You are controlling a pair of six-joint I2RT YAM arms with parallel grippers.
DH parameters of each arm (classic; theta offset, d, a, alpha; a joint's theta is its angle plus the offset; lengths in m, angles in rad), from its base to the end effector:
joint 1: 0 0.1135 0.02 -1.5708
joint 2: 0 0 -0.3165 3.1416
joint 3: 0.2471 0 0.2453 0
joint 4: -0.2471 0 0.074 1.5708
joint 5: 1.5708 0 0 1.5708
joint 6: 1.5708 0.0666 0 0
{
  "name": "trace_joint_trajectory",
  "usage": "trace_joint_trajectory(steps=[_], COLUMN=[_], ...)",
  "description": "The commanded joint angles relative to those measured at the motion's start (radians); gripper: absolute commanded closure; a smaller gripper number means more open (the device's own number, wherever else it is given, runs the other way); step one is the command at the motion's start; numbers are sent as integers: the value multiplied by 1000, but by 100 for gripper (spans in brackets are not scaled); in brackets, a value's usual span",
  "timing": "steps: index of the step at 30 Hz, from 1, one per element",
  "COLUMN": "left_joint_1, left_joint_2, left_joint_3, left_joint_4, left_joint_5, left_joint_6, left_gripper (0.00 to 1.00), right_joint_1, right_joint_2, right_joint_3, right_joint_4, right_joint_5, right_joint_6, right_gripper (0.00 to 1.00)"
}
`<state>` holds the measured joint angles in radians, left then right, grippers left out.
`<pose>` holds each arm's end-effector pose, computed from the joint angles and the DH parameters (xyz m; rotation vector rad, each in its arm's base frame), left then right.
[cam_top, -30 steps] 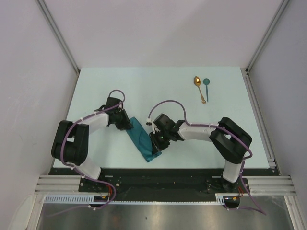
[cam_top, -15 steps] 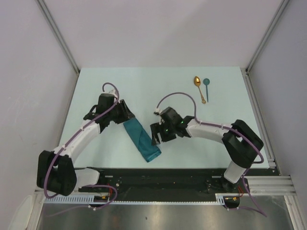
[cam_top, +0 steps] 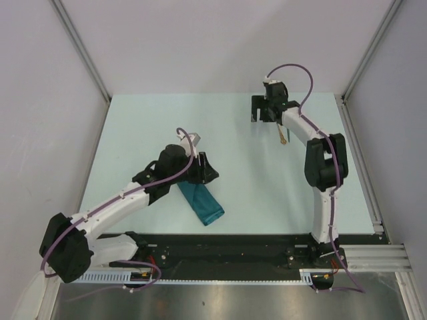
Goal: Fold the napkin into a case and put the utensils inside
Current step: Pick up the spoon from the corner of the board.
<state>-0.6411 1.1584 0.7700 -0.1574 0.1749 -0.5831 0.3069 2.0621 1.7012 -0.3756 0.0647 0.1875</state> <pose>0.1977 -0.1620 0.2965 0.1756 2.2382 -0.8858 0.4942 0.1521 0.2704 -0.1048 2.3096 0.1781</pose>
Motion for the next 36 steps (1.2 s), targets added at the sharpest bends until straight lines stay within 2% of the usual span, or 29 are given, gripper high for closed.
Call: trace_joint_trajectory(steps=[1, 2, 5, 11, 13, 17, 18, 20, 21, 23, 24, 25, 27, 28, 29, 30, 31, 32, 33, 36], left_joint_1=[-38, -40, -40, -42, -40, -42, -42, -42, -42, -42, -43, -42, -42, -40, -40, -40, -42, -40, -42, -43], left_joint_2=[-72, -81, -103, -69, -52, 1, 20, 37, 50, 67, 82, 107, 138, 164, 173, 181, 190, 208, 221, 265], left_joint_3=[-49, -57, -74, -66, -52, -3, 14, 22, 26, 34, 47, 58, 86, 91, 94, 89, 84, 81, 86, 113], left_joint_4=[194, 209, 239, 240, 223, 165, 165, 137, 137, 119, 107, 89, 58, 58, 65, 108, 130, 153, 169, 214], left_joint_5=[15, 24, 52, 84, 90, 98, 106, 123, 129, 139, 144, 147, 165, 175, 179, 192, 195, 192, 189, 158], left_joint_6=[54, 66, 88, 74, 63, 57, 57, 43, 39, 29, 29, 37, 51, 49, 49, 30, 16, 8, 0, -27], left_gripper=[47, 47, 47, 48, 47, 48, 49, 50, 50, 50, 50, 50, 49, 48, 48, 47, 47, 46, 46, 45], right_joint_1=[-83, -109, -155, -184, -178, -160, -157, -154, -149, -137, -135, -131, -123, -121, -115, -111, -103, -97, -79, -34], right_joint_2=[223, 251, 337, 452, 478, 492, 487, 486, 483, 477, 475, 468, 423, 349, 301, 249, 121, 65, -1, -196], right_joint_3=[257, 340, 426, 523, 568, 525, 506, 459, 447, 414, 407, 400, 345, 303, 196, 117, 39, -118, -183, -396], right_joint_4=[-166, -210, -236, -322, -379, -402, -395, -388, -387, -375, -372, -393, -369, -327, -292, -190, -118, -42, 69, 251], right_joint_5=[50, 49, 6, -54, -89, -43, -51, -92, -88, -107, -126, -120, -192, -221, -282, -320, -357, -435, -451, -491], right_joint_6=[-178, -183, -218, -229, -233, -241, -231, -226, -218, -207, -200, -191, -140, -73, -36, 10, 98, 148, 196, 361], right_gripper=[11, 11, 12, 18, 25, 38, 47, 55, 67, 82, 96, 100, 100, 100, 100, 100, 100, 100, 100, 100])
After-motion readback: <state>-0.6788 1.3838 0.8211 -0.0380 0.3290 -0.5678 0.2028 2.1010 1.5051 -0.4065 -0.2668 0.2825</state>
